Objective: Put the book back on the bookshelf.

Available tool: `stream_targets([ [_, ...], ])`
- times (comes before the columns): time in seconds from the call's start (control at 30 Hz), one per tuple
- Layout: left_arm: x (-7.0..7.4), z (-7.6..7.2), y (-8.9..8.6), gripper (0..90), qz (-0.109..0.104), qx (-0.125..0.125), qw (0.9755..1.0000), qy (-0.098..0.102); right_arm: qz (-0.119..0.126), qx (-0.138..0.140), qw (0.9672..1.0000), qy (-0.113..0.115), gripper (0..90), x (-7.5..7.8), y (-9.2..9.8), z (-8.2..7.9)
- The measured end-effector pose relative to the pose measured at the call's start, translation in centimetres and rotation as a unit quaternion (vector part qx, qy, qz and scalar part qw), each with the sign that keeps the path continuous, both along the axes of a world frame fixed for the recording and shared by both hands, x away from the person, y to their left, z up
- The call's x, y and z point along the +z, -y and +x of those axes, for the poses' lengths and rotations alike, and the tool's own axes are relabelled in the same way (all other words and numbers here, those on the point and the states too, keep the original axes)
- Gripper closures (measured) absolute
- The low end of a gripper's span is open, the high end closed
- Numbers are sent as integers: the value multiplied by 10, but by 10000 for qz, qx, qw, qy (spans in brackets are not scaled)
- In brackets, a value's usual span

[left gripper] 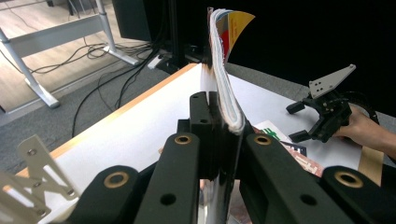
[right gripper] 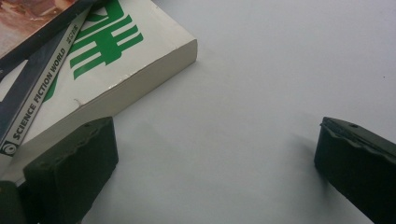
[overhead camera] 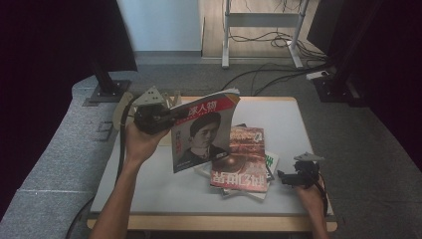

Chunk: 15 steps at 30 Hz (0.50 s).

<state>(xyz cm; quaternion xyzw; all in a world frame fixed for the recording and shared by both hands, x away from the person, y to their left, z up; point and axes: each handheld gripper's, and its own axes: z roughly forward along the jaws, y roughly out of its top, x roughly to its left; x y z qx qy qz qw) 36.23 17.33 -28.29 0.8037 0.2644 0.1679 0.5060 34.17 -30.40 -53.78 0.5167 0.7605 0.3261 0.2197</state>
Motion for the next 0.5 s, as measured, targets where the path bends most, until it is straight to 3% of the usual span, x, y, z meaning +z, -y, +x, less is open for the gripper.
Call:
stream_targets([
  [0.5, 6, -17, -45, 868, 164, 484, 9987, -10, -10, 0, 10000, 15, 0, 0, 0, 0],
])
